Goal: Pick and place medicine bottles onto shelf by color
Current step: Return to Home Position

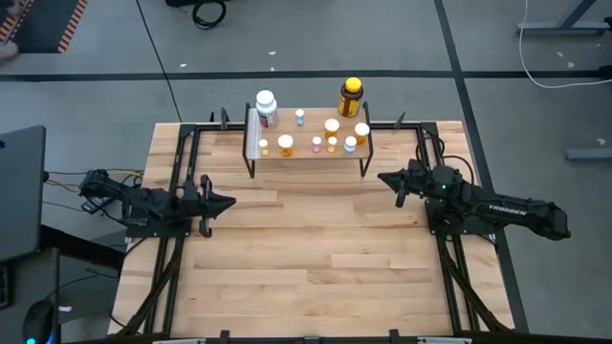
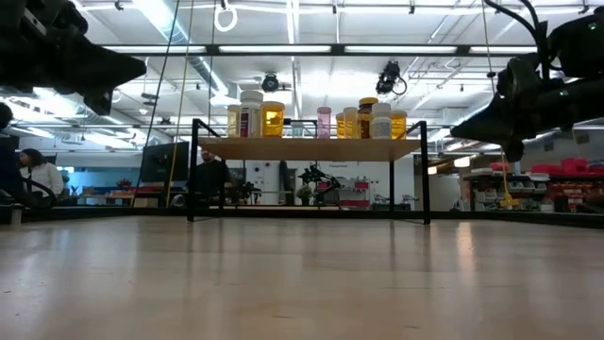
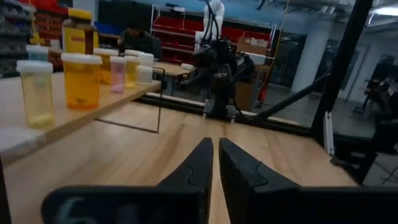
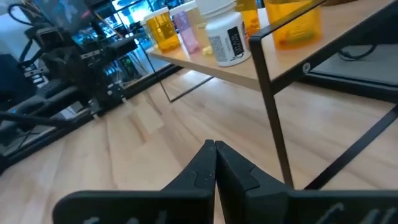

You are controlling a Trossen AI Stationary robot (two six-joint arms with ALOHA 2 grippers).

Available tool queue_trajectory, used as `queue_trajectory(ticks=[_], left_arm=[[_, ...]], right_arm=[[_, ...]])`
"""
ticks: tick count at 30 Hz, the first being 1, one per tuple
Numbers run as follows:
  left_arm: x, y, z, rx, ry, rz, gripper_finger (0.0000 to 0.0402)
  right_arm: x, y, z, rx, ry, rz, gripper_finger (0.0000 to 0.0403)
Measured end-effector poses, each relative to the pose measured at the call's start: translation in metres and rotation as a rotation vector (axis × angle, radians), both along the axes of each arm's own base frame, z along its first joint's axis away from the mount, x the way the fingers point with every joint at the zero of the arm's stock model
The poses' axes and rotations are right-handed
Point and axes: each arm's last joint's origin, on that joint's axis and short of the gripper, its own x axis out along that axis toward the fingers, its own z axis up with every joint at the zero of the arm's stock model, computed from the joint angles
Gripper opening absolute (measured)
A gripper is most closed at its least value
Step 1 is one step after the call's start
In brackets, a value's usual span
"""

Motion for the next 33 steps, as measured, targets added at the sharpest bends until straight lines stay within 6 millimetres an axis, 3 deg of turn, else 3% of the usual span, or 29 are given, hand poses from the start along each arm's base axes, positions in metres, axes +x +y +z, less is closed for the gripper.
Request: queue_trajectory(ticks=[33], left_arm=[[-0.0001, 0.0, 0.0009, -0.016, -0.012, -0.001, 0.0023]], right_arm=[[0.0005, 0.0007, -0.0002, -0.009, 0.007, 0.031, 0.0013]])
